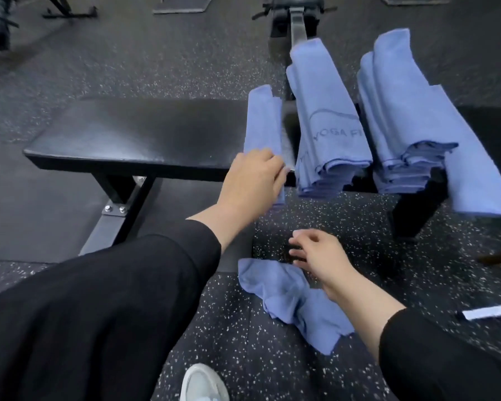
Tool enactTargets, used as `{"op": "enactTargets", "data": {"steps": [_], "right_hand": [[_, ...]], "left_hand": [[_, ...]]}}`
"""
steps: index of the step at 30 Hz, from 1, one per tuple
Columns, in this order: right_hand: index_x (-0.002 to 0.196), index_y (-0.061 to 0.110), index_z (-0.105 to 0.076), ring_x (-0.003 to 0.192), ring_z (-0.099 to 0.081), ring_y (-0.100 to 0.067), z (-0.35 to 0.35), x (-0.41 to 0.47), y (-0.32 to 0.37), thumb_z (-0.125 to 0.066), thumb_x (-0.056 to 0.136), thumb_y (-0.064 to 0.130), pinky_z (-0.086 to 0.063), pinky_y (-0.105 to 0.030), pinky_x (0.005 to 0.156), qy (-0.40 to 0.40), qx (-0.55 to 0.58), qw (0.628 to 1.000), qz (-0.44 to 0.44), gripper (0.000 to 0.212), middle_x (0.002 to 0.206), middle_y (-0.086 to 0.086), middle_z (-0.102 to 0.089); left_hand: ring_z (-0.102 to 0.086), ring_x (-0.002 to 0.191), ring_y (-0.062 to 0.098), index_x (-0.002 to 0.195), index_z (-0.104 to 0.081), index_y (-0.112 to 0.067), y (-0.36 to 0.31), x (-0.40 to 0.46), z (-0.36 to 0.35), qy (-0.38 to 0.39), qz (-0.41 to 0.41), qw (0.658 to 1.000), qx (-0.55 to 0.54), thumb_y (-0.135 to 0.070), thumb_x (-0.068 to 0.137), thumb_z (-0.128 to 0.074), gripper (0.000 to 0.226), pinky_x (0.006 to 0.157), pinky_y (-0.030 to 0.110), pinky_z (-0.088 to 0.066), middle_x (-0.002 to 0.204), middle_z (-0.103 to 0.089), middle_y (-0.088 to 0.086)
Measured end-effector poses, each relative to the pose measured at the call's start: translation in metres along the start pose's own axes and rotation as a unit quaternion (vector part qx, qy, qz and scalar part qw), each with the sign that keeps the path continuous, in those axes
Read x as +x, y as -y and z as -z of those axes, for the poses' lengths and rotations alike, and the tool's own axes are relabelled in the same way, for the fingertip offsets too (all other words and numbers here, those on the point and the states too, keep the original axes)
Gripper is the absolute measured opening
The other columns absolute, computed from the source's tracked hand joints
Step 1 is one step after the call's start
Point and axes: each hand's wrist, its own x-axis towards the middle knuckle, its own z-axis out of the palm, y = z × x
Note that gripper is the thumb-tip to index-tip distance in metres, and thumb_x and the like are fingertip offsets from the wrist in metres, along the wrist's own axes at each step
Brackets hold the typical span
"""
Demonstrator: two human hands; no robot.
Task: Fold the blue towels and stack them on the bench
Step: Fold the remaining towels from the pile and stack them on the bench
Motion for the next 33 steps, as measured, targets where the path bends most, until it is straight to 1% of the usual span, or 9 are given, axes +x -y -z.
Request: {"op": "enactTargets", "data": {"steps": [7,10,13,16,19,23,27,30,33], "right_hand": [[0.12,0.017,-0.069,0.103,-0.065,-0.022,0.084,0.007,-0.09,-0.061,0.099,0.026,-0.049,-0.032,0.087,0.03,-0.372,0.927,0.037,0.024,0.112,-0.002,-0.073],[0.138,0.022,-0.06,0.118,-0.062,-0.027,0.107,0.01,-0.13,-0.055,0.101,0.028,-0.048,-0.035,0.099,0.069,-0.462,0.884,-0.004,0.038,0.129,-0.005,-0.068],[0.152,0.023,-0.044,0.13,-0.055,-0.03,0.119,0.016,-0.158,-0.049,0.105,0.031,-0.045,-0.035,0.103,0.127,-0.525,0.841,-0.022,0.048,0.146,-0.008,-0.056],[0.154,0.021,-0.038,0.139,-0.046,-0.029,0.119,0.023,-0.176,-0.047,0.106,0.031,-0.04,-0.038,0.111,0.171,-0.569,0.804,-0.005,0.051,0.156,-0.008,-0.044],[0.156,0.026,-0.031,0.146,-0.034,-0.029,0.107,0.029,-0.192,-0.045,0.105,0.026,-0.037,-0.047,0.115,0.215,-0.607,0.764,0.034,0.053,0.164,-0.005,-0.029],[0.153,0.041,-0.035,0.155,-0.008,-0.029,0.065,0.036,-0.195,-0.041,0.106,0.027,-0.028,-0.052,0.115,0.265,-0.633,0.722,0.088,0.049,0.169,0.0,-0.005],[0.143,0.04,-0.052,0.156,0.015,-0.029,0.02,0.044,-0.196,-0.038,0.105,0.026,-0.012,-0.059,0.122,0.309,-0.661,0.677,0.098,0.042,0.171,0.003,0.011],[0.155,0.031,-0.038,0.156,0.017,-0.031,0.008,0.05,-0.204,-0.032,0.106,0.021,-0.004,-0.062,0.123,0.307,-0.689,0.653,0.062,0.049,0.171,0.001,0.01],[0.147,0.017,-0.041,0.156,-0.01,-0.025,0.007,0.056,-0.209,-0.038,0.104,0.017,-0.011,-0.058,0.121,0.23,-0.664,0.707,0.082,0.043,0.164,-0.001,-0.025]], "left_hand": [[-0.063,0.09,0.029,0.092,-0.055,-0.018,-0.066,-0.061,-0.028,0.267,-0.025,0.963,-0.032,-0.038,0.104,-0.042,0.028,0.062,0.035,-0.037,0.096,-0.065,0.004],[-0.061,0.1,0.029,0.111,-0.062,-0.016,-0.077,-0.094,-0.065,0.431,0.066,0.9,-0.029,-0.031,0.101,-0.045,0.024,0.076,0.037,-0.046,0.108,-0.063,0.005],[-0.052,0.089,0.022,0.118,-0.053,-0.023,-0.09,-0.121,-0.086,0.531,0.062,0.845,0.002,-0.027,0.102,-0.047,0.017,0.083,0.035,-0.046,0.079,-0.044,-0.005],[-0.053,0.089,0.022,0.123,-0.053,-0.022,-0.095,-0.136,-0.104,0.553,0.044,0.832,0.013,-0.028,0.103,-0.049,0.022,0.079,0.031,-0.042,0.079,-0.046,-0.004],[-0.059,0.11,0.025,0.134,-0.055,-0.012,-0.093,-0.141,-0.126,0.596,0.052,0.801,0.014,-0.025,0.105,-0.046,0.032,0.079,0.033,-0.038,0.116,-0.064,0.006],[-0.054,0.105,0.021,0.122,-0.061,-0.015,-0.081,-0.141,-0.145,0.617,0.098,0.781,0.005,-0.023,0.105,-0.046,0.024,0.08,0.029,-0.034,0.084,-0.049,-0.005],[-0.06,0.1,0.025,0.119,-0.062,-0.016,-0.06,-0.152,-0.154,0.63,0.154,0.761,-0.015,-0.026,0.101,-0.049,0.024,0.076,0.034,-0.041,0.105,-0.063,0.0],[-0.056,0.092,0.025,0.12,-0.06,-0.016,-0.051,-0.159,-0.156,0.624,0.165,0.764,-0.017,-0.026,0.101,-0.05,0.024,0.076,0.035,-0.044,0.098,-0.056,0.0],[-0.055,0.091,0.026,0.119,-0.06,-0.017,-0.047,-0.16,-0.154,0.615,0.173,0.769,-0.022,-0.026,0.101,-0.05,0.022,0.075,0.037,-0.043,0.105,-0.06,0.002]]}}
